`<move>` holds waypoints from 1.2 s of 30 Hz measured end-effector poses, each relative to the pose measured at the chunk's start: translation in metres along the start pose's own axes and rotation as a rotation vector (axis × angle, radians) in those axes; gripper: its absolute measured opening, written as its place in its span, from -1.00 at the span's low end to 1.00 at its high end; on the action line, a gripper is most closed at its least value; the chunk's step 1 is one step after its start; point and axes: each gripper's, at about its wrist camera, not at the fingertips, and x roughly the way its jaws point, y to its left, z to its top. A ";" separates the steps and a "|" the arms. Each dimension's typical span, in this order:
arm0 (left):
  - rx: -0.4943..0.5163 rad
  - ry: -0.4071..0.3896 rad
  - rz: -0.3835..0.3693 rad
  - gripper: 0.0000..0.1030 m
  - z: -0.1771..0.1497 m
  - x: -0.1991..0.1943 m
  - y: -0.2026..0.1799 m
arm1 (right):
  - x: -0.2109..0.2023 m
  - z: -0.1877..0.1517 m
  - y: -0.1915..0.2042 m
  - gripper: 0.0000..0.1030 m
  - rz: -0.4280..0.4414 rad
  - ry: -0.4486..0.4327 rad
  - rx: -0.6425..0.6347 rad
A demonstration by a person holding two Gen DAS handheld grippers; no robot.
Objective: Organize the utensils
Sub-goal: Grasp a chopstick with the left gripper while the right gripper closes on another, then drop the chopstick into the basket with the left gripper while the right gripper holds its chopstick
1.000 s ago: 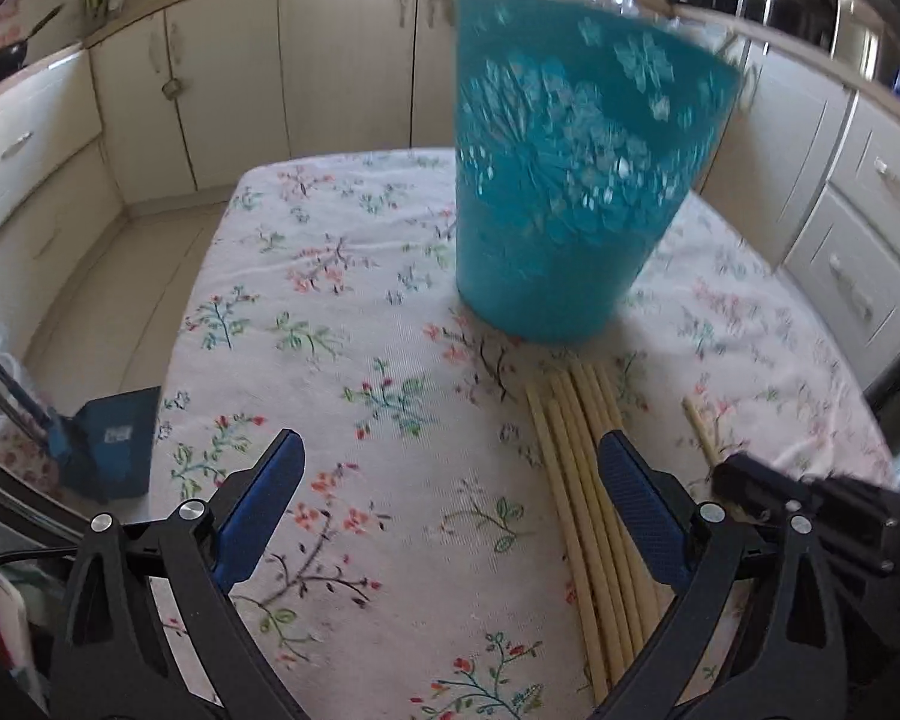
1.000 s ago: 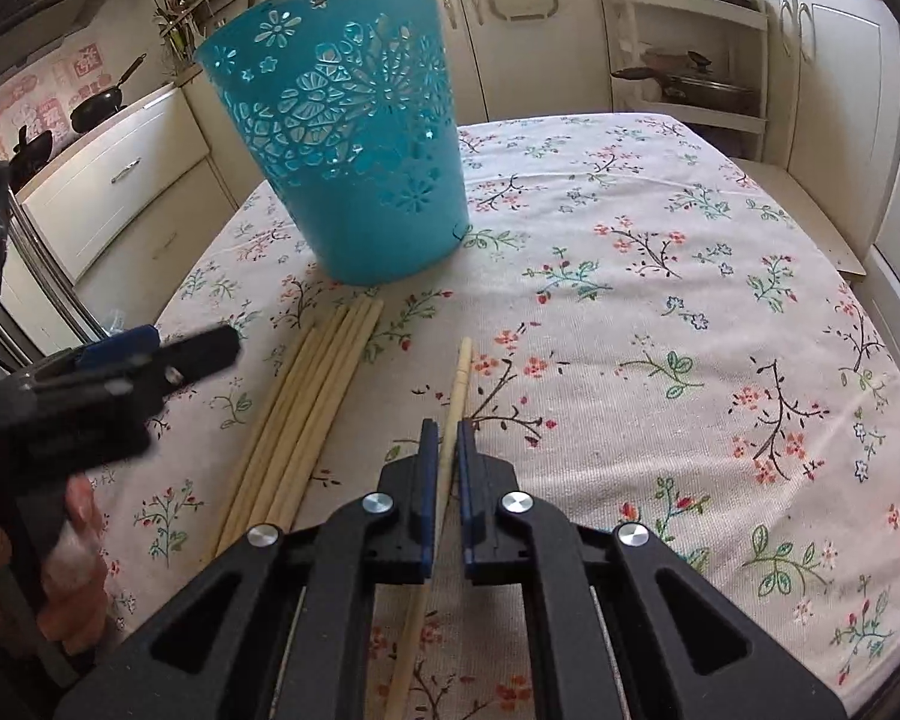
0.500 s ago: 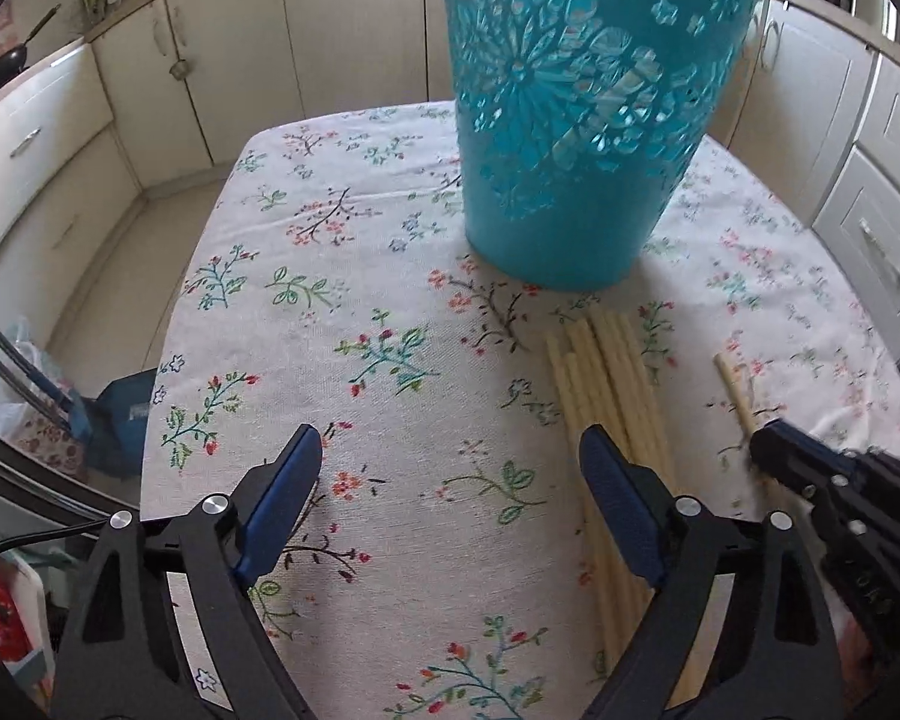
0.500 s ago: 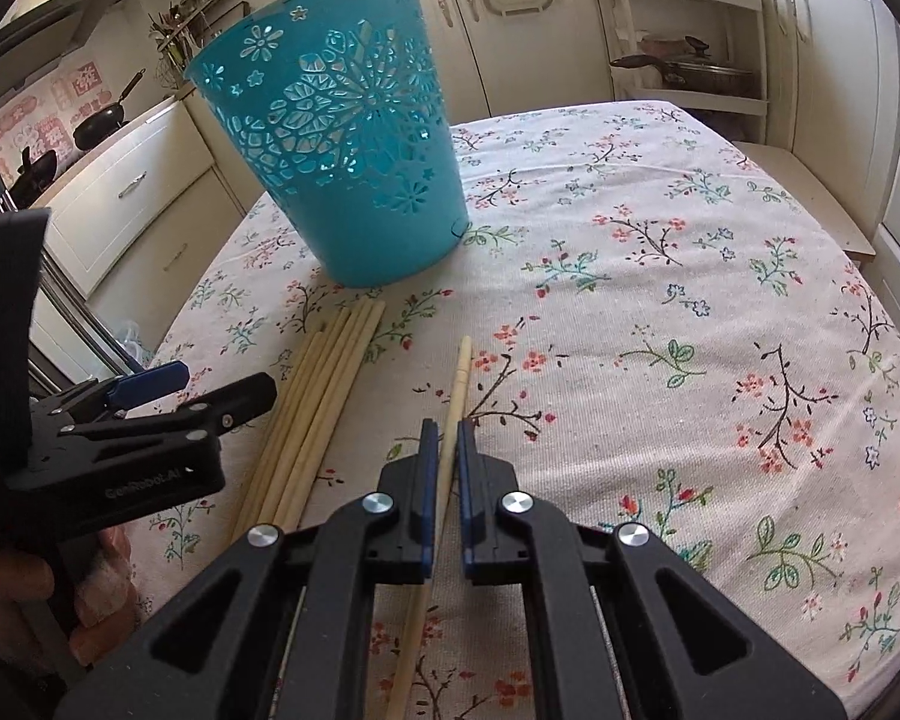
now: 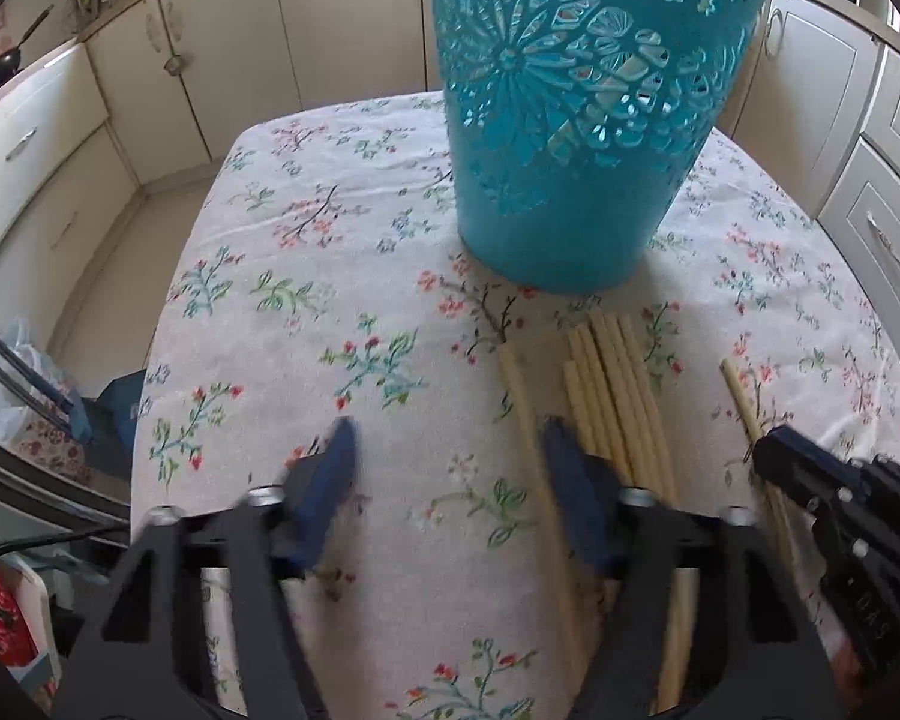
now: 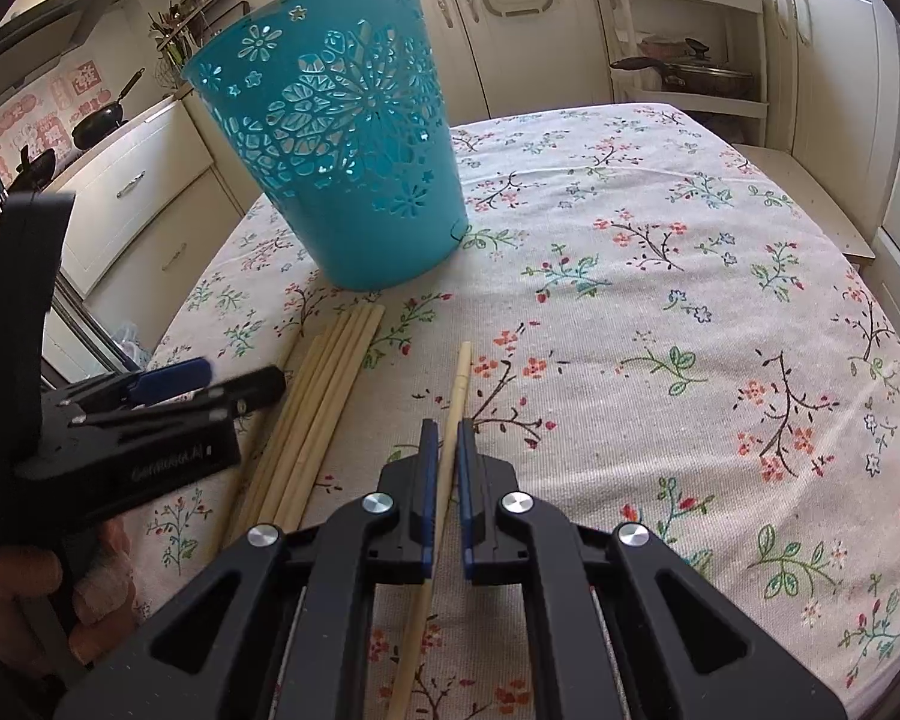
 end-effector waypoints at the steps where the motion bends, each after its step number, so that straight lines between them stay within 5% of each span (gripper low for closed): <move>1: 0.006 -0.001 -0.010 -0.44 0.003 0.000 -0.001 | 0.000 0.001 0.000 -0.88 0.001 0.000 0.002; 3: 0.006 0.021 -0.058 -0.86 0.009 0.002 -0.002 | 0.001 0.001 -0.001 -0.88 0.004 -0.002 0.004; 6: -0.012 0.073 -0.162 -0.92 0.017 -0.002 0.003 | 0.001 0.001 -0.001 -0.88 0.009 -0.003 0.007; 9: -0.048 0.022 -0.259 -0.92 0.031 -0.041 0.015 | 0.001 0.001 -0.003 -0.88 0.017 -0.003 0.015; 12: -0.077 -0.124 -0.316 -0.92 0.055 -0.100 0.028 | 0.001 0.002 -0.004 -0.86 0.023 -0.003 0.021; 15: -0.098 -0.388 -0.338 -0.92 0.101 -0.165 0.034 | 0.001 0.003 -0.003 -0.86 0.023 -0.001 0.025; 20: -0.163 -0.698 -0.295 -0.92 0.156 -0.197 0.023 | 0.001 0.003 -0.004 -0.86 0.034 -0.002 0.035; 22: -0.190 -0.827 -0.194 -0.92 0.172 -0.195 0.013 | 0.001 0.002 -0.004 -0.86 0.033 -0.002 0.033; 25: -0.217 -0.857 -0.125 -0.92 0.191 -0.173 0.005 | 0.001 0.003 -0.003 -0.86 0.030 -0.001 0.028; 30: -0.156 -0.760 -0.029 -0.92 0.197 -0.110 -0.013 | 0.001 0.003 -0.004 -0.86 0.036 0.001 0.031; 36: -0.175 -0.682 -0.027 -0.91 0.173 -0.083 -0.002 | 0.001 0.004 -0.005 -0.84 0.036 0.001 0.029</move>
